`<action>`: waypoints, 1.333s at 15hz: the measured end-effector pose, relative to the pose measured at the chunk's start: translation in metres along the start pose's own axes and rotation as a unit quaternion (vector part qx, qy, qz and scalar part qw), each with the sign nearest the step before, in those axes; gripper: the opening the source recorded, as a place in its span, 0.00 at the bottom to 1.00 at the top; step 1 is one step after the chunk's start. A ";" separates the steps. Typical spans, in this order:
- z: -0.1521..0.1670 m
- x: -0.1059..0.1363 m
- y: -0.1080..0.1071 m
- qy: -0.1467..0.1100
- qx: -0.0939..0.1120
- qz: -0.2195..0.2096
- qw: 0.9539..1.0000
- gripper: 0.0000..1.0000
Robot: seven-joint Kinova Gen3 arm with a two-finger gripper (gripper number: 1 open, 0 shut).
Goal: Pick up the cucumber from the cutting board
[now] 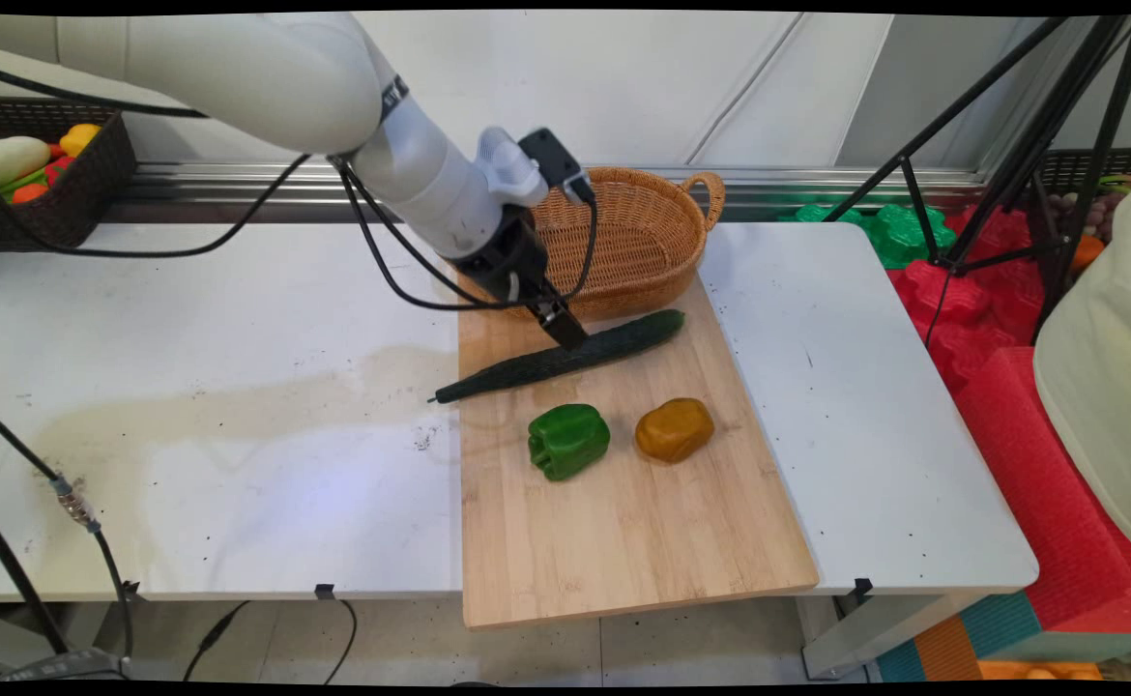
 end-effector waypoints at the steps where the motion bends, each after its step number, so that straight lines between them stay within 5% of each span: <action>1: 0.003 -0.002 0.002 -0.003 0.000 -0.003 1.000 1.00; 20: 0.069 -0.021 0.013 -0.036 -0.007 -0.042 0.998 1.00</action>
